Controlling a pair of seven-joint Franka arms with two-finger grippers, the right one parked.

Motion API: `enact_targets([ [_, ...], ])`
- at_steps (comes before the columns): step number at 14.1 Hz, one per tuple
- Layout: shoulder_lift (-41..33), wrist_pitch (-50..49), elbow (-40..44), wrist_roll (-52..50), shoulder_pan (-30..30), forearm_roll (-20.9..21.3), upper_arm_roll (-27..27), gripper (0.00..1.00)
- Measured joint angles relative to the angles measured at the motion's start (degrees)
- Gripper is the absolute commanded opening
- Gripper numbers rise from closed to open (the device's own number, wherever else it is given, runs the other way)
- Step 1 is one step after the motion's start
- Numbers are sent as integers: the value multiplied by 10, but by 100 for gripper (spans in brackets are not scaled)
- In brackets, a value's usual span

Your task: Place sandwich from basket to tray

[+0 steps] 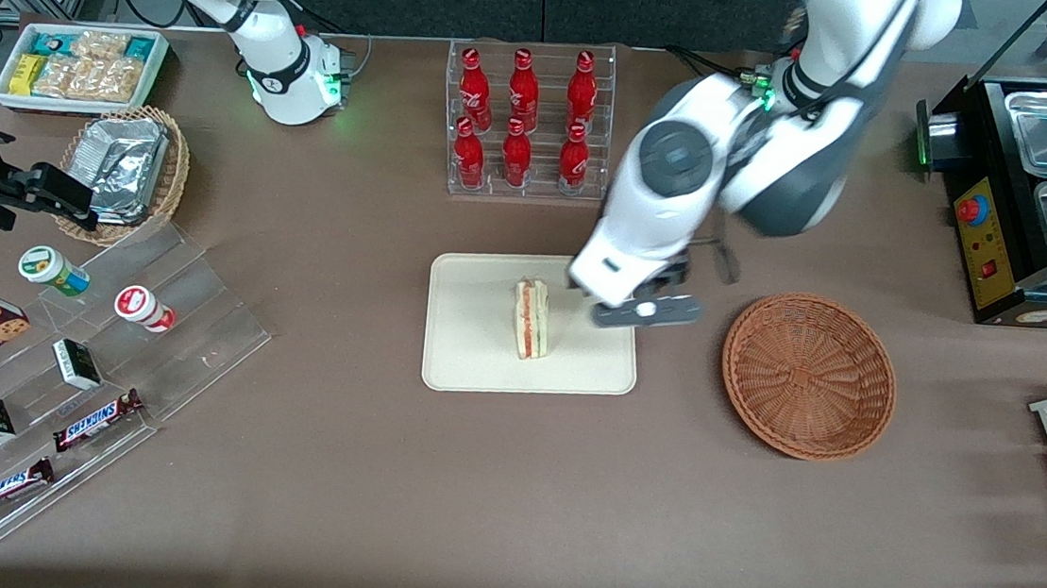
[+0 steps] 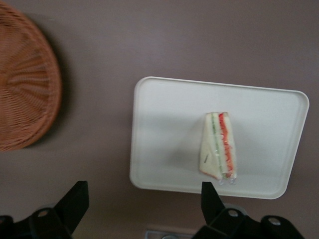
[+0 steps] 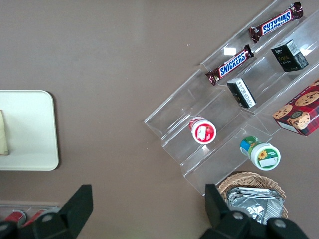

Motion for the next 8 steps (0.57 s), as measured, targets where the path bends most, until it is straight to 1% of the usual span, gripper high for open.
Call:
enact_targets([
  [3, -58, -76, -1, 21, 55, 1, 1, 99],
  [5, -85, -113, -3, 78, 95, 1, 2, 99],
  [8, -104, -151, -3, 197, 165, 2, 3, 99],
])
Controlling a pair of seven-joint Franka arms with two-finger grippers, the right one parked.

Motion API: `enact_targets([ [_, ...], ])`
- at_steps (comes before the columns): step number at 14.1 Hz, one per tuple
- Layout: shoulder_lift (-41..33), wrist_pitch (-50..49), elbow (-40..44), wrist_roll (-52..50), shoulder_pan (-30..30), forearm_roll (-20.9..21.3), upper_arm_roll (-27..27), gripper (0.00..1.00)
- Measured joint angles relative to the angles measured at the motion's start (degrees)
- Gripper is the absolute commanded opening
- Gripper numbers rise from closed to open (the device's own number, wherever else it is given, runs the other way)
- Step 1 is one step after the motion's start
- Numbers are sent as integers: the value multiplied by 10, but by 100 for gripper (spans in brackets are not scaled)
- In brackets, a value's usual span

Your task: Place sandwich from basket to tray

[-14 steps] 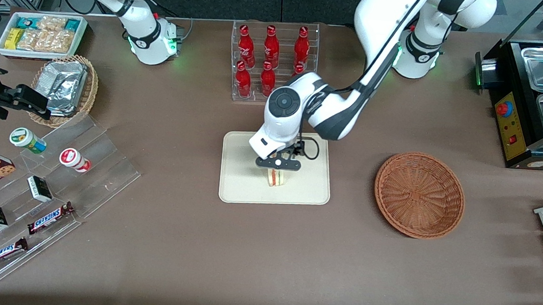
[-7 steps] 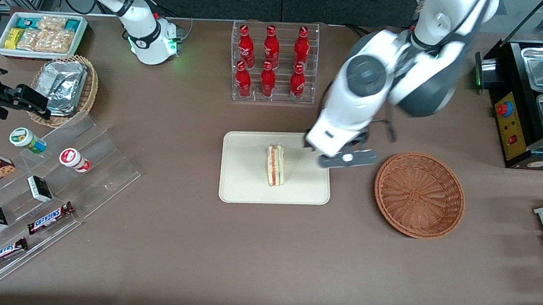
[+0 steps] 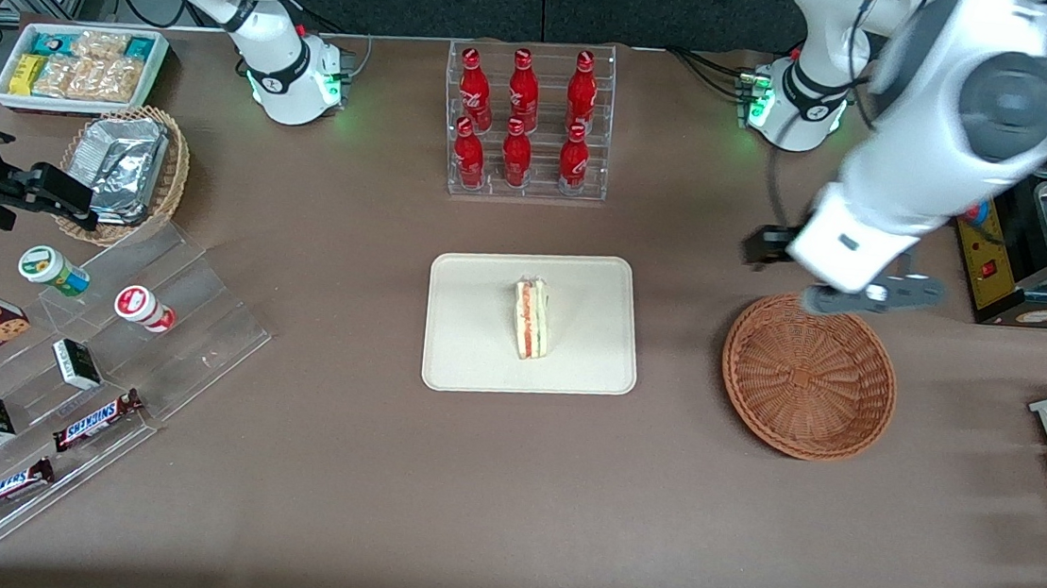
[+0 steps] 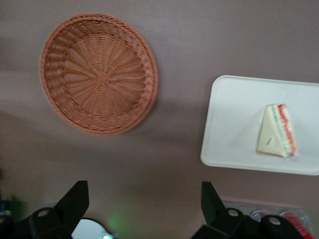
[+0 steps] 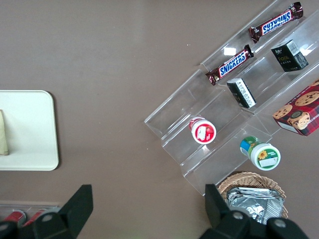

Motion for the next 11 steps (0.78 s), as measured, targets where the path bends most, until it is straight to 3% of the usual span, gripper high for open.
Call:
enact_targets([
  [5, -28, -53, 7, 179, 92, 1, 2, 99],
  [8, -38, -90, 24, 214, 109, 45, 1, 99],
  [11, -38, -90, 30, 215, 109, 51, -6, 99],
])
